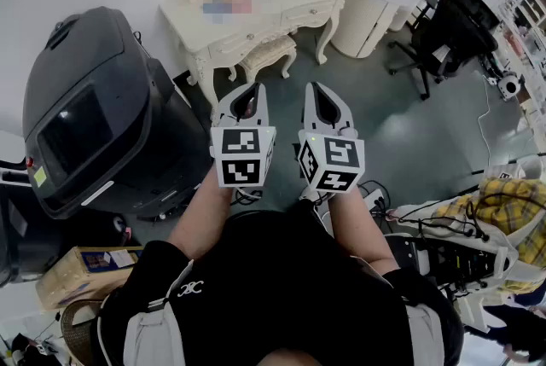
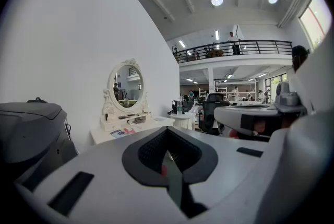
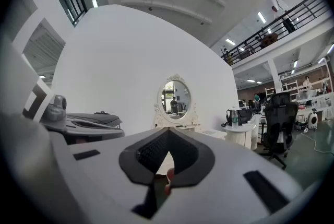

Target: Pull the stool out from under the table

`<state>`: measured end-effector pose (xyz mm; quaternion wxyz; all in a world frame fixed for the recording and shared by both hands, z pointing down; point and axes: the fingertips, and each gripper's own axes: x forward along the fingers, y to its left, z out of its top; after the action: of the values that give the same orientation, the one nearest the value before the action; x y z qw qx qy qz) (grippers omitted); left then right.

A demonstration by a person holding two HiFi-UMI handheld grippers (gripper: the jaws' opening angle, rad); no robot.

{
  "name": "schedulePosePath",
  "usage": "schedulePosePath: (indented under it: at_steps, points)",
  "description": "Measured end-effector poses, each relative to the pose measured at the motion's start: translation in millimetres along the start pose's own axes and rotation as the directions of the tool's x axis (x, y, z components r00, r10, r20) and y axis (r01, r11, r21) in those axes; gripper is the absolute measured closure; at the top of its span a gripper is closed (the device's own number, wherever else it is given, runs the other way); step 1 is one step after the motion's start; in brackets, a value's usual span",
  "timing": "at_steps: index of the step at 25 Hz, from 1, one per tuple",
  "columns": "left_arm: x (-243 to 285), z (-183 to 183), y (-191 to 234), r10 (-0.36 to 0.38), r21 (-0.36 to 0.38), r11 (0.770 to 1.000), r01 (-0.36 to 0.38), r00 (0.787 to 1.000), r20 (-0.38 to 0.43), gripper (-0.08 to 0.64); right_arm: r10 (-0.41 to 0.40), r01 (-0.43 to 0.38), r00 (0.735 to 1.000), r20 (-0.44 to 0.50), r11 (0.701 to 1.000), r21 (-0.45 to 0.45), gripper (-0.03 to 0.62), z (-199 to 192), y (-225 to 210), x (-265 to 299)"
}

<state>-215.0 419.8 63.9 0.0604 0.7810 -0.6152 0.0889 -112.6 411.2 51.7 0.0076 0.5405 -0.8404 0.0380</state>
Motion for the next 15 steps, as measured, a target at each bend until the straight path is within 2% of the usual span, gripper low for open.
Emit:
schedulePosePath:
  at_steps: [7,15]
  points:
    - [-7.3,-14.3,-9.6,-0.006,0.007,1.000,0.006,1.000,-0.021,0.558,0.003,-0.003,1.000,-0.019,1.000,-0.007,0.588,-10.2,2.2,-13.9]
    - [-10.9,-19.4,-17.7,-0.021,0.012,1.000,0.021,0.999,-0.036,0.560,-0.018,0.019,0.999,-0.029,0.999,0.041,0.588,-16.1,-6.9,-22.8]
